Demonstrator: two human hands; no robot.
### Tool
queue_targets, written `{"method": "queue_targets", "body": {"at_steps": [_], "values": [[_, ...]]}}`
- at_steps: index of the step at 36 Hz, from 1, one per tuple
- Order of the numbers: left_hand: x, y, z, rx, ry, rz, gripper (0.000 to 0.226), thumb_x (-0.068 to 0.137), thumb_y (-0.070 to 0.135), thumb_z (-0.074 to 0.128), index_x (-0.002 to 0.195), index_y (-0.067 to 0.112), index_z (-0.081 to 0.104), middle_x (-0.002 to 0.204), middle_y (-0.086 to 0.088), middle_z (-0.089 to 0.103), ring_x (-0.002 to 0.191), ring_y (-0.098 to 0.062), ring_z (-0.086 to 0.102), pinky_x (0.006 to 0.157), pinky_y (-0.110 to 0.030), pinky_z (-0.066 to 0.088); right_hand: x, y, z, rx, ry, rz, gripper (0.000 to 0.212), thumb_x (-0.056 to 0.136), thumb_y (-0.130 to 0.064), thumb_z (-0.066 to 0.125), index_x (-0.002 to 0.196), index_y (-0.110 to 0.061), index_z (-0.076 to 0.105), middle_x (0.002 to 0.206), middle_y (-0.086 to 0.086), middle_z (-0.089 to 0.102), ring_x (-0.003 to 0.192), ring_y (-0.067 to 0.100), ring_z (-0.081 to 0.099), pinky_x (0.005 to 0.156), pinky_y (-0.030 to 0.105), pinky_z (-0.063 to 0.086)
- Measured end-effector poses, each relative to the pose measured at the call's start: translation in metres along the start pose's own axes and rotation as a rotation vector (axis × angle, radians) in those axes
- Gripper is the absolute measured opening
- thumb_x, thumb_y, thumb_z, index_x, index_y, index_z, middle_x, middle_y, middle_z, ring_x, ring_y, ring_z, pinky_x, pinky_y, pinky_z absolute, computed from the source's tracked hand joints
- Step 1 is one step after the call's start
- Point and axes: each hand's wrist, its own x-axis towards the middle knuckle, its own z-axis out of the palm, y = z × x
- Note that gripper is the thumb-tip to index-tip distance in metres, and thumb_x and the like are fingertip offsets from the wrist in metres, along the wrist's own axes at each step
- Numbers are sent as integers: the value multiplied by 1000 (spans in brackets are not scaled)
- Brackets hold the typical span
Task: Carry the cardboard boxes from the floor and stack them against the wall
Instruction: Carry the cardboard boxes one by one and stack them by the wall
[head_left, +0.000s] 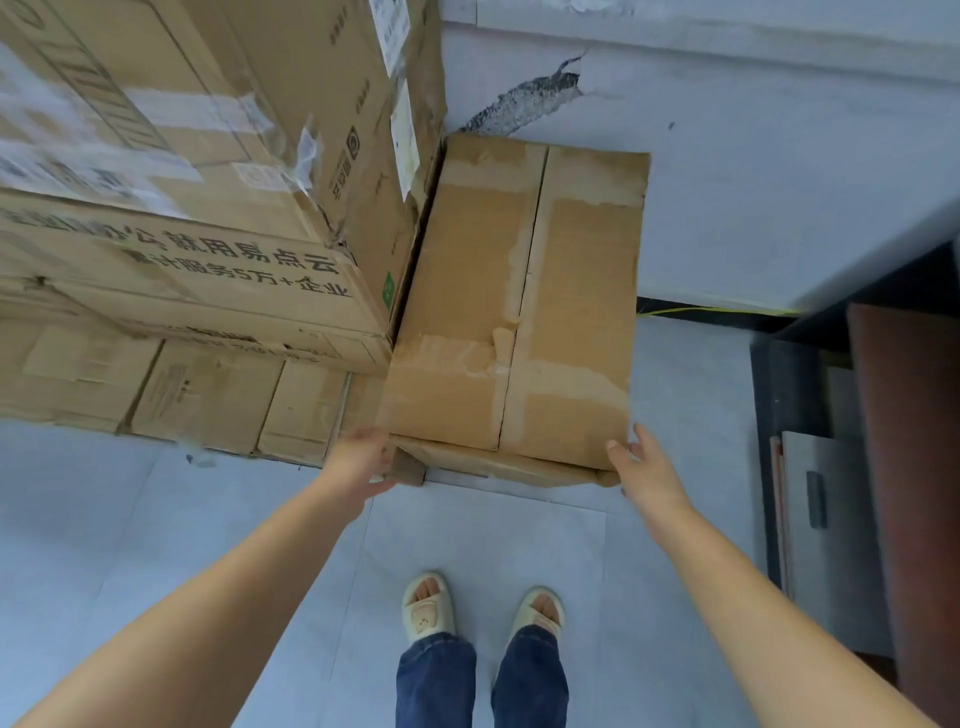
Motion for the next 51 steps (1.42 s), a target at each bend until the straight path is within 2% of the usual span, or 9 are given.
{"method": "queue_targets", "body": {"at_steps": [4,9,16,19,21,34,44,48,51], "values": [[-74,9,-22,101,-73,158,31,98,23,50,127,14,47,115,-6,58,107,-17,58,84,-36,51,-66,-24,-25,-27,-98,-120,52,100,-22,45,149,-21,28,150,2,37,130,13,41,113,40,32],[-177,11,-46,97,-211,303,21,99,22,46,116,16,57,112,-7,66,105,-16,64,86,-36,53,-147,-39,-66,-57,-192,-317,34,99,-23,46,123,-47,41,132,-16,52,116,-4,51,111,42,36],[-273,-16,-65,47,-223,586,28,90,37,60,113,21,61,105,-2,72,99,-15,68,85,-33,57,-244,-36,-108,59,-108,-464,34,91,-40,50,124,-45,44,119,-24,60,114,-6,55,101,25,45],[-289,-34,-63,37,-187,674,36,84,41,65,113,20,60,105,-2,72,98,-16,68,86,-31,55,-271,-18,-116,135,-44,-440,70,64,-84,53,124,-49,45,123,-23,61,117,0,56,99,26,46],[-292,-45,-60,25,-152,702,27,88,29,55,113,19,59,104,-1,72,97,-17,68,83,-32,55,-284,-6,-119,193,-3,-407,83,53,-90,54,124,-48,46,122,-25,60,115,-1,57,97,27,47],[-277,0,-45,203,-459,855,38,81,20,48,117,20,59,104,-2,71,97,-16,68,85,-31,54,-328,2,-90,398,326,-375,86,50,-91,56,124,-46,50,122,-22,62,114,-2,58,97,34,44],[-247,66,-94,448,-692,986,27,89,30,59,116,27,62,107,1,71,100,-12,67,87,-32,52,-366,3,16,623,690,-358,75,53,-88,60,117,-49,58,121,-18,64,113,4,61,95,36,46],[-243,72,-95,561,-836,977,39,71,55,62,108,44,64,107,1,71,102,-14,66,90,-34,51,-394,13,50,676,841,-318,81,50,-87,63,117,-43,59,119,-17,65,109,5,63,95,33,47],[-249,70,-86,628,-959,983,32,78,47,59,109,39,65,107,2,71,101,-13,66,90,-33,50,-421,21,69,722,976,-288,70,51,-87,62,112,-53,61,119,-15,66,109,5,63,94,32,48]]}}
